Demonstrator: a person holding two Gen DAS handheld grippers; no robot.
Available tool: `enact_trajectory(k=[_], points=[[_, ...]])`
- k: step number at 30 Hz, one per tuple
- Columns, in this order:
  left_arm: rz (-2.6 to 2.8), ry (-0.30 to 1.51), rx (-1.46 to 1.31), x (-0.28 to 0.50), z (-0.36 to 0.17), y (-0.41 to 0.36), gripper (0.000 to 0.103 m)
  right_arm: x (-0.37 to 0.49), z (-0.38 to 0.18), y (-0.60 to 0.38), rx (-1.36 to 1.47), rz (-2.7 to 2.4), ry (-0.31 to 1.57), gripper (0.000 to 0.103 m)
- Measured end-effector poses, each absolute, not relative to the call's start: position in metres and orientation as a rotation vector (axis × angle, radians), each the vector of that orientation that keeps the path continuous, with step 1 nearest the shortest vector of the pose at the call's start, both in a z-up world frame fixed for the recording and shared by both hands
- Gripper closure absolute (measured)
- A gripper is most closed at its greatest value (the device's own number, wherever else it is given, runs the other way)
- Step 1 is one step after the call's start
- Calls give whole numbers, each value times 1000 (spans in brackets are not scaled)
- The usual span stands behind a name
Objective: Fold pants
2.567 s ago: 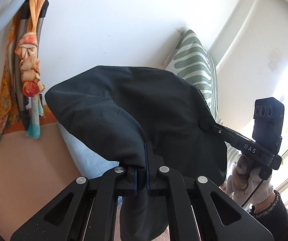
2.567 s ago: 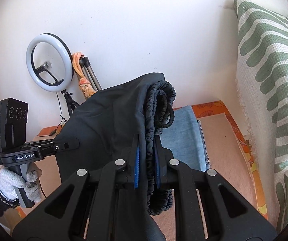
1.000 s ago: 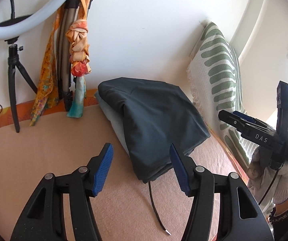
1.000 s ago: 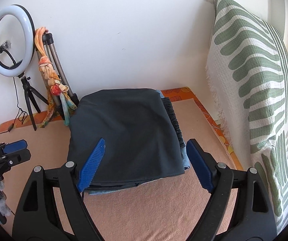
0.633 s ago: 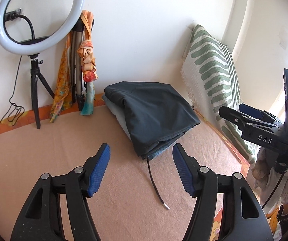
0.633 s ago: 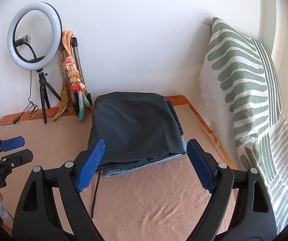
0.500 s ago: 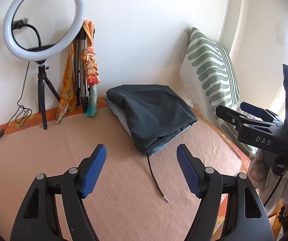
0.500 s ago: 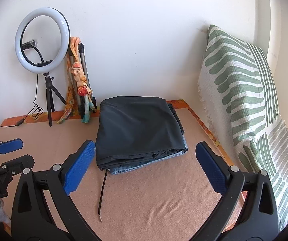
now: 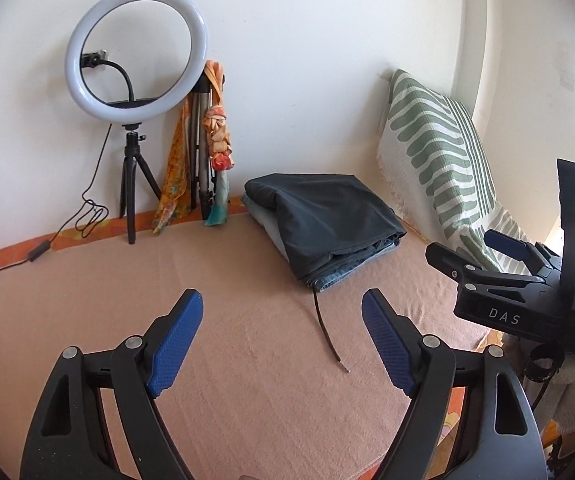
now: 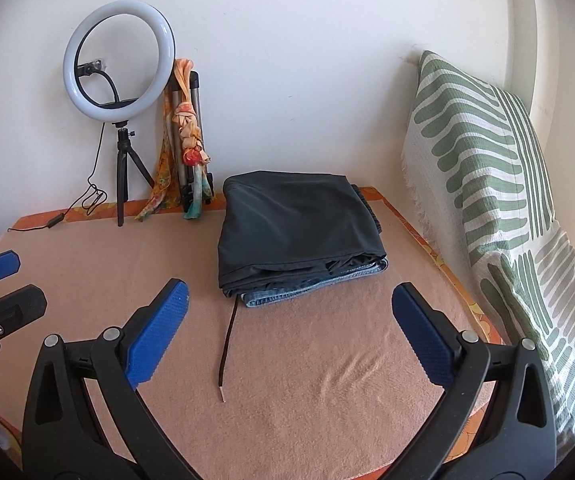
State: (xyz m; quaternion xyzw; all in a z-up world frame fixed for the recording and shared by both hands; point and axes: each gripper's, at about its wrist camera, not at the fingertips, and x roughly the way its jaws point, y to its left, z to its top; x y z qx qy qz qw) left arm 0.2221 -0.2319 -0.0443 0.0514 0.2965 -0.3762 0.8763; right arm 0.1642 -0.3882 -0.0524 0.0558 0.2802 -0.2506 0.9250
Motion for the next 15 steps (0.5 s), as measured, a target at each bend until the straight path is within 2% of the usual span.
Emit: enact_trajectory(k=[15], points=[[-773,581,83,212,-39,-222,21,149,-65,-385,116,-540,557,0]])
